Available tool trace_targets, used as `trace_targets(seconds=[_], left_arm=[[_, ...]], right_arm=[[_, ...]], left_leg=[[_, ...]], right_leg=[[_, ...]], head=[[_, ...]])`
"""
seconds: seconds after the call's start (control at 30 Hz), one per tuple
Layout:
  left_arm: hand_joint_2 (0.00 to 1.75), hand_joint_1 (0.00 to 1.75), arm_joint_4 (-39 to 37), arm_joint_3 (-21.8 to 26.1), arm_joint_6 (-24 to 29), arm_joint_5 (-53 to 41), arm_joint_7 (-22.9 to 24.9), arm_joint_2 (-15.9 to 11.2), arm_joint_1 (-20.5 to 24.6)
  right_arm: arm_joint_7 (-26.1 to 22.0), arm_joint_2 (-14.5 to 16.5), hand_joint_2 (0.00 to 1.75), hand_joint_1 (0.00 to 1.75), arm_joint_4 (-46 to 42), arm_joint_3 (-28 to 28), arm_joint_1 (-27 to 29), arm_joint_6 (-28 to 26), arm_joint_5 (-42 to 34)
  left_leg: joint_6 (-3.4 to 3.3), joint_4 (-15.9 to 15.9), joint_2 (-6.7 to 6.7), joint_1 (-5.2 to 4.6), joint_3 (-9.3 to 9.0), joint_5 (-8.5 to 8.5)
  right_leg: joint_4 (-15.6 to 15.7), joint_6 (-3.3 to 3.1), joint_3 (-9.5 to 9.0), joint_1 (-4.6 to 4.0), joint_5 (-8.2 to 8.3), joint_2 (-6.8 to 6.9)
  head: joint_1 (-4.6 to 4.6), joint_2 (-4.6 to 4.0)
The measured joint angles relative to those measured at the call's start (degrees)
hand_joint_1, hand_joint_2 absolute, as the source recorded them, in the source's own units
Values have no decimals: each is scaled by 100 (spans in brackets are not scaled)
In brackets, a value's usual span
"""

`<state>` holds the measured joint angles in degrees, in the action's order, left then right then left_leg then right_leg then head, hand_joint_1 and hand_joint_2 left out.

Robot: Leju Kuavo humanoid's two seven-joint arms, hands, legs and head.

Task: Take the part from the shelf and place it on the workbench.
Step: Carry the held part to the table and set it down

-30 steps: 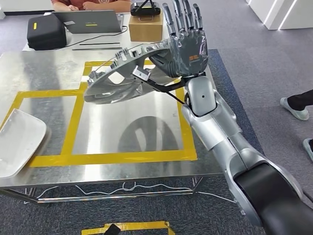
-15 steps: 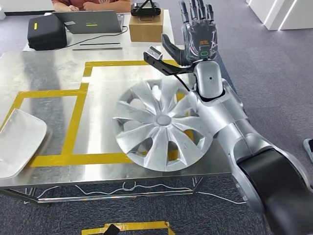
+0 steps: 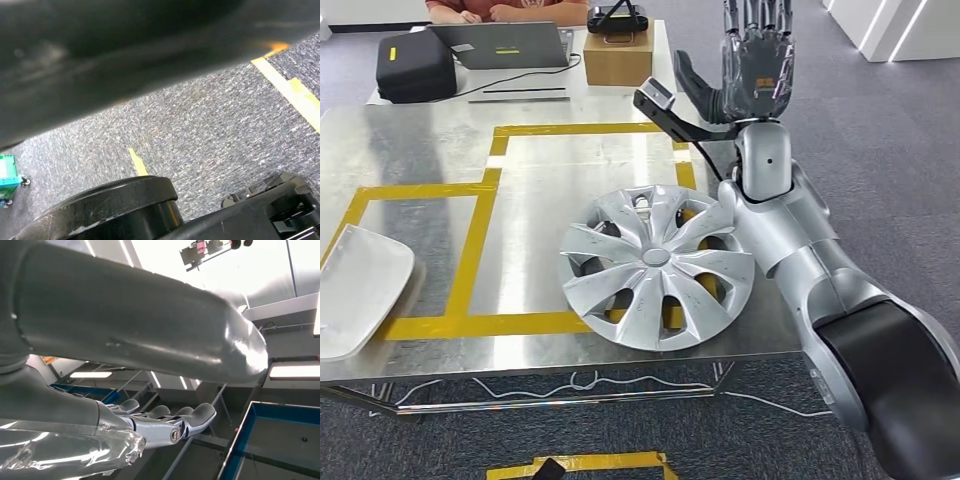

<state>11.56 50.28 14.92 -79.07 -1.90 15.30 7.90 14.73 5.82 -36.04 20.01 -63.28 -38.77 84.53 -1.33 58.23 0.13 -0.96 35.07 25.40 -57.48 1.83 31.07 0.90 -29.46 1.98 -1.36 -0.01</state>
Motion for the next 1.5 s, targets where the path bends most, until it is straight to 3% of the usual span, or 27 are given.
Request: trace_targets(seconds=[0.87, 1.1, 1.23, 1.37, 1.5], left_arm=[[0, 0, 0, 22, 47, 13, -14, 0, 1], [0, 0, 0, 37, 46, 13, -56, 0, -2], [0, 0, 0, 40, 46, 13, -72, 0, -3], [0, 0, 0, 43, 46, 12, -76, 0, -4], [0, 0, 0, 57, 46, 12, -80, 0, -5]], right_arm=[[-23, -18, 0, 0, -30, -11, 111, -4, 95], [-757, -30, 0, 0, -318, -283, 370, -5, -916], [-919, -32, 0, 0, -444, -458, 531, -6, -1121], [-927, -34, 175, 0, -493, -551, 589, -6, -1126], [-957, -44, 175, 0, -531, -608, 636, -7, -1126]], left_leg=[[1, 0, 0, 0, 0, 0], [1, 0, 0, 0, 0, 0], [1, 0, 0, 0, 0, 0], [1, 0, 0, 0, 0, 0], [1, 0, 0, 0, 0, 0]], right_leg=[[0, 0, 0, 0, 1, 0], [0, 0, 0, 0, 0, 1], [0, 0, 0, 0, 1, 0], [0, 0, 0, 0, 1, 0], [0, 0, 0, 0, 1, 0]], head=[[0, 0], [0, 0], [0, -1], [0, -1], [0, 1]])
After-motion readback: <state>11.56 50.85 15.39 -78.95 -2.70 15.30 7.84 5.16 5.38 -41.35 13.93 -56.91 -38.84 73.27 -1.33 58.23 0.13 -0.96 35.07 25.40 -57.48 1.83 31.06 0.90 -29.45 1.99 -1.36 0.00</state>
